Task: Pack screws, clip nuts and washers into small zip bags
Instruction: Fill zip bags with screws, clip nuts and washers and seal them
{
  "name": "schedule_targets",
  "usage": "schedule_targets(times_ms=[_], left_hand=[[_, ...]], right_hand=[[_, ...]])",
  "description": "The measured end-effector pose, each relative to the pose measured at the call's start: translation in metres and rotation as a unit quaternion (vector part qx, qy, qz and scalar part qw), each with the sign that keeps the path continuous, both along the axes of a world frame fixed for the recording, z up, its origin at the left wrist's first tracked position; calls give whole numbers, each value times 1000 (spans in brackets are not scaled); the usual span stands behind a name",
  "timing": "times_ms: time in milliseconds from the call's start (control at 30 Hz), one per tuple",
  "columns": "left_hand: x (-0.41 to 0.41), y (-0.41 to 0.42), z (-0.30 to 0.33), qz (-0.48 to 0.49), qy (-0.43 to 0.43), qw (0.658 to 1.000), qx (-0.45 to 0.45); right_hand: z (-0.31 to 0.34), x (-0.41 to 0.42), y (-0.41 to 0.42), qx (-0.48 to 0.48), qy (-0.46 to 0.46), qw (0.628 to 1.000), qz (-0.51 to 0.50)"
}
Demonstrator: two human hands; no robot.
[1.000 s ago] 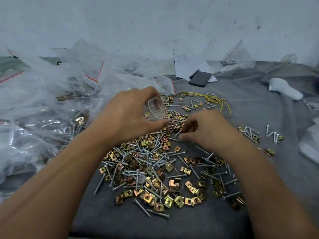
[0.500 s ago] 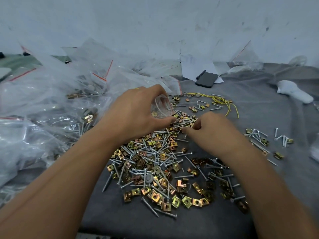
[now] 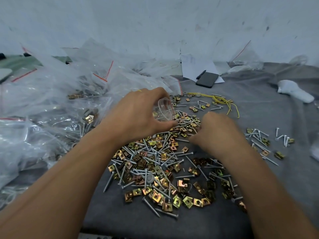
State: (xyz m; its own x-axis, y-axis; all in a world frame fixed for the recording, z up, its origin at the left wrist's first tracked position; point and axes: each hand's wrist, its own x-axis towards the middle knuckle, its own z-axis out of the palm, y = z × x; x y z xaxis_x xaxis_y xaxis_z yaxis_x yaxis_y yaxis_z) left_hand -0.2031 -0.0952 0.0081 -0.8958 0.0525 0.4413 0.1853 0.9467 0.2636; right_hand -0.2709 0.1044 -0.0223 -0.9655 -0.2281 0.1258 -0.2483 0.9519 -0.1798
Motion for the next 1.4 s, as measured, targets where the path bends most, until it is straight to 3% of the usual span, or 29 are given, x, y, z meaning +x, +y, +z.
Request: schedule_targets(times_ms=[67, 133, 200, 267, 367, 533, 700, 1033, 1133, 1233, 1333, 1400], left_hand=[[0, 0, 0, -4, 0, 1000, 0], [0, 0, 0, -12, -1, 1000, -3], [0, 1, -1, -19, 1, 1000, -7], [-1, 2, -2, -25, 7, 1000, -11], [-2, 4, -3, -35, 8, 999, -9], [-1, 6, -4, -50, 7, 999, -2], [-1, 4, -5, -55, 8, 998, -12], [2, 6, -1, -39, -9, 999, -16], [3, 4, 2, -32, -27, 999, 2], [3, 1, 3, -27, -31, 999, 16], [2, -1, 2, -23, -22, 999, 24], [2, -2, 2, -21, -25, 999, 24]], right_hand=[[8, -1, 8, -44, -15, 999, 11], [18, 0, 17, -181, -30, 982, 33], [28, 5, 22, -341, -67, 933, 91], [34, 10, 21, -411, -111, 888, 172], [30, 13, 12, -408, -86, 877, 239], [19, 9, 2, -359, -28, 904, 229], [13, 6, 2, -352, -37, 903, 242], [15, 4, 1, -519, -146, 803, 254], [20, -2, 18, -463, -94, 849, 235], [24, -7, 34, -277, -93, 928, 232], [24, -3, 37, -146, -207, 937, 240], [22, 0, 32, -104, -227, 940, 231]])
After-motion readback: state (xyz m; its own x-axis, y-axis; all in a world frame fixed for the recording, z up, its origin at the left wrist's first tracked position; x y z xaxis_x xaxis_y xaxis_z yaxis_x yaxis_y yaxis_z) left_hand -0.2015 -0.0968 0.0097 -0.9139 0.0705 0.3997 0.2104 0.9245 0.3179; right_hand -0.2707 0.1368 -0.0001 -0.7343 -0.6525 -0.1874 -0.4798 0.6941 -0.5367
